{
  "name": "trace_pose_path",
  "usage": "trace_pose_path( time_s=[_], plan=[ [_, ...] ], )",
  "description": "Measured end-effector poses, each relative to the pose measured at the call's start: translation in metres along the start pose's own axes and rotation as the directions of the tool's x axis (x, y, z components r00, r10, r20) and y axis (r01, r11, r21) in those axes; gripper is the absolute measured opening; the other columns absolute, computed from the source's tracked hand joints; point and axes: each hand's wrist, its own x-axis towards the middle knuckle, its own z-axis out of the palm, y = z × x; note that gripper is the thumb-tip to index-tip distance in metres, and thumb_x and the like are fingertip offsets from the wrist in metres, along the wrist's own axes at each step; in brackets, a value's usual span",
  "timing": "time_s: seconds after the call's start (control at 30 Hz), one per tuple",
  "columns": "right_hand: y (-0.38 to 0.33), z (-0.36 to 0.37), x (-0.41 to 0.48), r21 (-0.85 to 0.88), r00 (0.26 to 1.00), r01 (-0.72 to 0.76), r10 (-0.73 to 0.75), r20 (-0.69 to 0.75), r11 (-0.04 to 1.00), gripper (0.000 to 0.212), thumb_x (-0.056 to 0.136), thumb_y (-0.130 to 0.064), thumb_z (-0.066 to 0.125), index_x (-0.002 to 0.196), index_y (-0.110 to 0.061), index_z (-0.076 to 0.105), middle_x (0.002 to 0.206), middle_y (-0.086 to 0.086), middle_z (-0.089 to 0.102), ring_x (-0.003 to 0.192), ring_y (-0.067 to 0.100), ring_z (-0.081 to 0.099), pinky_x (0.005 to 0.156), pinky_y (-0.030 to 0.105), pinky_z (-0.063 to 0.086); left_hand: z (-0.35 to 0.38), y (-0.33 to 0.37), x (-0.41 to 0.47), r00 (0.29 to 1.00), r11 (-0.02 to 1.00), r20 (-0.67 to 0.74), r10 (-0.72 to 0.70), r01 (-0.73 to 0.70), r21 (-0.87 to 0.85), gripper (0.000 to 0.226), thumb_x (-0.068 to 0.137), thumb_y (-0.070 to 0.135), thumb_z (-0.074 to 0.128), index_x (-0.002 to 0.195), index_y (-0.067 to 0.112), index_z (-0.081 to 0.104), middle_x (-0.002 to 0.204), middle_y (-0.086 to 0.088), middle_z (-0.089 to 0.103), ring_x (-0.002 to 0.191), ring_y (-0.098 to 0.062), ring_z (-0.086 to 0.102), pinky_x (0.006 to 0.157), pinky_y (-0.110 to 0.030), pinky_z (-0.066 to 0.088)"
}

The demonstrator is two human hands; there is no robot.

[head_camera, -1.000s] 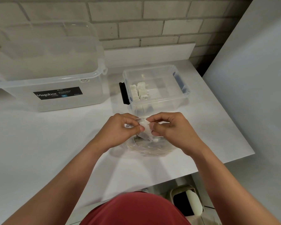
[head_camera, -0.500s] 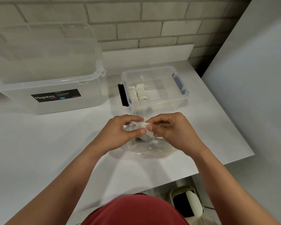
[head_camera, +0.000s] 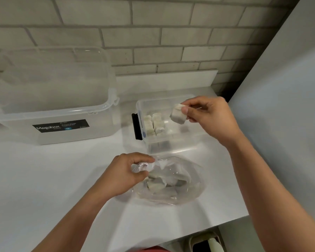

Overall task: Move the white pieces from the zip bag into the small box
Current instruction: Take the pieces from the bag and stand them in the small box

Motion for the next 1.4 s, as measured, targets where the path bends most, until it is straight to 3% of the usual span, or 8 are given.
trace_pose_path(
  time_s=[0.23, 0.37, 0.53, 0.73, 0.97, 1.07, 1.23, 1.4],
  plan=[
    [0.042, 0.041, 0.073, -0.356, 0.926, 0.034, 0.105, 0.363, 0.934, 0.01, 0.091, -0.014, 0.075, 0.097, -0.02, 0.081, 0.065, -0.016, 0.072, 0.059, -0.002, 0.069, 0.067, 0.016, 0.054, 0.0, -0.001, 0.006, 1.0, 1.0, -0.022, -0.016, 0.016, -0.021, 0.035, 0.085, 0.016, 0.079, 0.106, 0.044, 0.077, 0.113, 0.04, 0.067, 0.111, 0.017, 0.059, 0.095, -0.003, 0.039],
    [0.055, 0.053, 0.084, -0.425, 0.818, -0.016, 0.256, 0.515, 0.905, 0.013, 0.093, -0.012, 0.072, 0.102, -0.017, 0.08, 0.076, -0.004, 0.076, 0.078, 0.018, 0.077, 0.08, 0.033, 0.064, -0.002, -0.003, 0.009, 0.999, 0.999, -0.015, -0.034, 0.034, -0.02, 0.034, 0.086, 0.018, 0.079, 0.107, 0.045, 0.077, 0.114, 0.039, 0.067, 0.112, 0.015, 0.06, 0.097, -0.007, 0.04],
    [0.066, 0.053, 0.109, -0.524, 0.885, -0.004, 0.247, 0.395, 0.852, 0.015, 0.096, -0.012, 0.067, 0.102, -0.018, 0.08, 0.07, -0.016, 0.068, 0.073, 0.006, 0.07, 0.076, 0.025, 0.057, -0.001, -0.005, 0.012, 0.999, 0.999, 0.002, -0.034, 0.034, -0.011, 0.034, 0.087, 0.019, 0.078, 0.108, 0.047, 0.076, 0.116, 0.04, 0.066, 0.113, 0.015, 0.059, 0.093, -0.004, 0.038],
    [0.082, 0.06, 0.135, -0.46, 0.878, -0.165, 0.343, 0.334, 0.872, 0.012, 0.093, -0.011, 0.072, 0.098, -0.018, 0.08, 0.084, 0.004, 0.079, 0.081, 0.019, 0.078, 0.086, 0.037, 0.064, -0.001, -0.006, 0.017, 0.999, 0.999, 0.011, -0.042, 0.042, -0.021, 0.035, 0.087, 0.018, 0.078, 0.107, 0.047, 0.076, 0.116, 0.041, 0.065, 0.115, 0.017, 0.057, 0.091, 0.001, 0.036],
    [0.099, 0.066, 0.14, -0.428, 0.856, -0.262, 0.414, 0.31, 0.865, 0.01, 0.092, -0.009, 0.074, 0.098, -0.015, 0.081, 0.07, 0.005, 0.075, 0.06, 0.011, 0.068, 0.064, 0.023, 0.057, -0.002, -0.008, 0.019, 0.997, 0.996, 0.033, -0.066, 0.068, -0.05, 0.033, 0.088, 0.019, 0.077, 0.107, 0.046, 0.077, 0.117, 0.039, 0.066, 0.115, 0.015, 0.058, 0.088, 0.0, 0.037],
    [0.105, 0.071, 0.141, -0.461, 0.881, -0.258, 0.403, 0.248, 0.849, 0.007, 0.091, -0.013, 0.076, 0.095, -0.013, 0.082, 0.076, 0.006, 0.077, 0.065, 0.013, 0.069, 0.072, 0.028, 0.06, -0.002, -0.008, 0.02, 0.997, 0.996, 0.03, -0.071, 0.072, -0.057, 0.033, 0.087, 0.019, 0.078, 0.107, 0.046, 0.077, 0.116, 0.04, 0.066, 0.114, 0.016, 0.058, 0.092, -0.004, 0.039],
    [0.11, 0.081, 0.143, -0.678, 0.93, -0.198, 0.353, 0.098, 0.708, 0.046, 0.089, -0.053, 0.073, 0.073, -0.013, 0.058, 0.089, 0.011, 0.071, 0.084, 0.023, 0.065, 0.076, 0.033, 0.049, -0.002, -0.007, 0.022, 0.997, 0.996, 0.032, -0.066, 0.068, -0.052, 0.033, 0.088, 0.019, 0.077, 0.107, 0.046, 0.077, 0.115, 0.04, 0.066, 0.114, 0.015, 0.059, 0.094, -0.007, 0.04],
    [0.111, 0.083, 0.139, -0.531, 0.891, -0.321, 0.44, 0.111, 0.785, 0.044, 0.097, -0.044, 0.064, 0.083, -0.003, 0.073, 0.072, 0.009, 0.077, 0.069, 0.021, 0.074, 0.076, 0.033, 0.061, -0.001, -0.006, 0.022, 0.998, 0.996, 0.03, -0.064, 0.065, -0.053, 0.033, 0.088, 0.019, 0.077, 0.107, 0.046, 0.077, 0.115, 0.04, 0.066, 0.113, 0.015, 0.06, 0.092, -0.003, 0.04]
  ],
)
